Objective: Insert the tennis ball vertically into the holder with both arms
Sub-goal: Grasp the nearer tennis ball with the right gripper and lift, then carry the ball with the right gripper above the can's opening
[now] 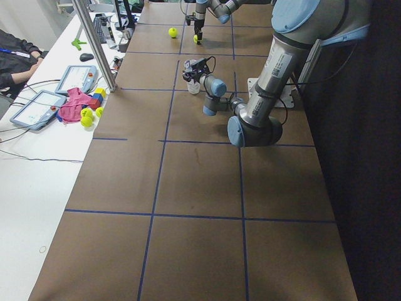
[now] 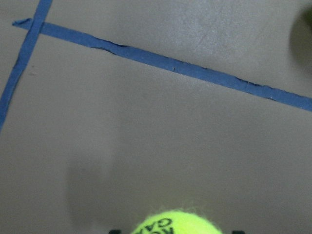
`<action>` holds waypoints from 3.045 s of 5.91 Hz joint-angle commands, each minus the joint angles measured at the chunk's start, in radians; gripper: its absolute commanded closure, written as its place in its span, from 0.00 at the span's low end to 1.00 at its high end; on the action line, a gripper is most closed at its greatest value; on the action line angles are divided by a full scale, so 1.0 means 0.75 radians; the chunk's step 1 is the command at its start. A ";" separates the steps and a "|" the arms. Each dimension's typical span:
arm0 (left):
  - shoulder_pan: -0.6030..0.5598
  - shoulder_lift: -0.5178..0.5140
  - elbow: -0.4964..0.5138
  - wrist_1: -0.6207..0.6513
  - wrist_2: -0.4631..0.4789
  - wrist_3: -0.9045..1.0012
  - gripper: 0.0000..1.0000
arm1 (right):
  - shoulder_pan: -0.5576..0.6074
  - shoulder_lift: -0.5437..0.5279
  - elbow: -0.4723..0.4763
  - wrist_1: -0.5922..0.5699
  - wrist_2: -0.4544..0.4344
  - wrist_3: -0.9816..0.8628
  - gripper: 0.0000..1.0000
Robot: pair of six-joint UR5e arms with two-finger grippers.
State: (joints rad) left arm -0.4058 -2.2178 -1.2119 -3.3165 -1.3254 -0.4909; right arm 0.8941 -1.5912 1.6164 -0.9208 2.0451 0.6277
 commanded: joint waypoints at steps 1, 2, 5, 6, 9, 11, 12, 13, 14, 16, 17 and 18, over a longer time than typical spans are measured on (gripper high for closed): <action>0.001 0.000 0.000 0.000 0.000 0.000 0.08 | 0.000 -0.001 0.045 -0.001 0.002 0.004 0.74; 0.001 0.000 0.000 0.000 0.000 0.000 0.08 | 0.000 -0.001 0.118 -0.004 0.008 0.052 0.73; -0.001 0.000 0.000 0.002 -0.002 0.006 0.08 | -0.004 0.126 0.441 -0.361 0.042 0.189 0.73; -0.003 -0.002 -0.004 0.004 -0.004 0.006 0.08 | -0.012 0.251 0.544 -0.625 0.042 0.216 0.73; -0.003 -0.004 -0.004 0.004 -0.008 0.008 0.08 | -0.100 0.639 0.583 -1.031 0.036 0.436 0.73; -0.001 -0.007 -0.004 0.006 -0.008 0.008 0.08 | -0.165 0.839 0.575 -1.137 0.028 0.596 0.73; -0.001 -0.009 -0.004 0.018 -0.010 0.008 0.08 | -0.196 0.924 0.535 -1.147 0.006 0.658 0.73; -0.001 -0.007 -0.004 0.018 -0.010 0.008 0.08 | -0.222 1.047 0.457 -1.216 -0.025 0.670 0.74; -0.001 -0.007 -0.004 0.020 -0.010 0.010 0.08 | -0.243 1.139 0.357 -1.229 -0.055 0.703 0.74; 0.001 -0.007 -0.002 0.020 -0.010 0.008 0.08 | -0.274 1.294 0.181 -1.229 -0.095 0.740 0.73; 0.001 -0.007 -0.002 0.020 -0.010 0.010 0.08 | -0.280 1.382 0.069 -1.229 -0.105 0.760 0.73; 0.001 -0.007 -0.002 0.020 -0.010 0.010 0.08 | -0.314 1.385 0.056 -1.225 -0.159 0.765 0.72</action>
State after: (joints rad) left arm -0.4051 -2.2228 -1.2135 -3.3011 -1.3330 -0.4835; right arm 0.6770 -0.5727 1.6886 -1.8413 1.9552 1.1945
